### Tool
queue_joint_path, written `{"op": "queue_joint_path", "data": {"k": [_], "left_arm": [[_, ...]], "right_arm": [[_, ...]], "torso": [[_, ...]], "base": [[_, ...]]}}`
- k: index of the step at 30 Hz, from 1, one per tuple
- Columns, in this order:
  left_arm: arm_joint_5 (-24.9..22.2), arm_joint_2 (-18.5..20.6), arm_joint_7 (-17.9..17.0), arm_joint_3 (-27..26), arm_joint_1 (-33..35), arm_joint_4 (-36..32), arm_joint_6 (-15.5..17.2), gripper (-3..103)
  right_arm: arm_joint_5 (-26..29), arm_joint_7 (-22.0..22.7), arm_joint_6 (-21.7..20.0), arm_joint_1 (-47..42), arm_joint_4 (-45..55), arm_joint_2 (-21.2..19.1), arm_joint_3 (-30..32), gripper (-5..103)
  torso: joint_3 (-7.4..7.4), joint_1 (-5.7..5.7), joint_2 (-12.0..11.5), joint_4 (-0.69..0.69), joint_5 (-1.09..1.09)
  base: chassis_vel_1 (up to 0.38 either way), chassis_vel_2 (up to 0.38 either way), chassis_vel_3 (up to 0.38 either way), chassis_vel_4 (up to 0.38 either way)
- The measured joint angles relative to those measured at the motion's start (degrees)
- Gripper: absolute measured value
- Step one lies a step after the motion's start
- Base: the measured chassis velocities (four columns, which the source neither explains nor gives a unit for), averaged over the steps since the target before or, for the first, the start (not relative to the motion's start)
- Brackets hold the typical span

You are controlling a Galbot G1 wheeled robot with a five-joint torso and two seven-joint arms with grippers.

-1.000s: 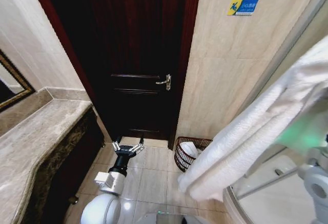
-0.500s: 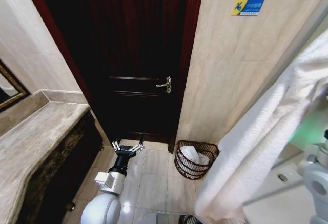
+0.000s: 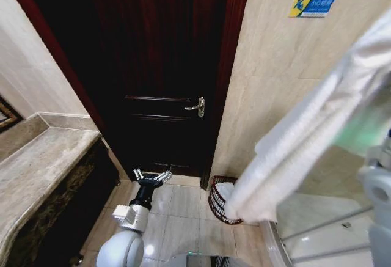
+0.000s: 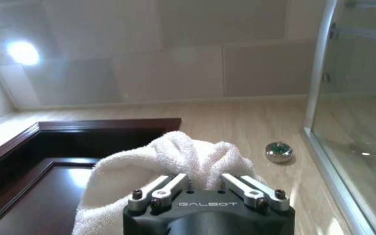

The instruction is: Discard the used towel into the hamper.

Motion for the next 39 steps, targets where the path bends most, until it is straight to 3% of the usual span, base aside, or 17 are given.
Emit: {"op": "queue_joint_path", "data": {"k": [10, 18, 25, 30, 35, 39], "left_arm": [[0.0, 0.0, 0.0, 0.0, 0.0, 0.0, 0.0, 100], [0.0, 0.0, 0.0, 0.0, 0.0, 0.0, 0.0, 100], [0.0, 0.0, 0.0, 0.0, 0.0, 0.0, 0.0, 100], [0.0, 0.0, 0.0, 0.0, 0.0, 0.0, 0.0, 100], [0.0, 0.0, 0.0, 0.0, 0.0, 0.0, 0.0, 100], [0.0, 0.0, 0.0, 0.0, 0.0, 0.0, 0.0, 100]], "right_arm": [[-2.2, -0.3, 2.6, 15.4, -12.9, -2.1, -9.3, 9], [-3.3, -2.5, 7.5, 17.4, -19.8, 1.0, -13.4, 9], [-4.2, -3.5, 11.9, 22.7, -24.8, 1.2, -16.3, 9], [-4.5, -3.5, 12.8, 26.4, -27.6, 0.7, -18.0, 9], [-5.0, -4.3, 13.3, 25.8, -28.6, 1.5, -17.8, 9], [-4.1, -7.6, 14.9, 19.1, -29.9, 3.4, -16.4, 9]], "torso": [[0.01, 0.02, 0.0, 0.00, -0.01], [0.01, 0.02, 0.0, -0.01, 0.03], [0.00, 0.02, 0.0, 0.00, -0.03], [0.01, 0.03, 0.0, 0.00, -0.01], [0.00, 0.03, 0.0, 0.02, -0.01], [0.00, 0.02, 0.0, 0.00, 0.02]], "base": [[0.000, 0.000, 0.000, 0.000], [0.000, 0.000, 0.000, 0.000], [0.000, 0.000, 0.000, 0.000], [0.000, 0.000, 0.000, 0.000], [0.000, 0.000, 0.000, 0.000], [0.000, 0.000, 0.000, 0.000]]}}
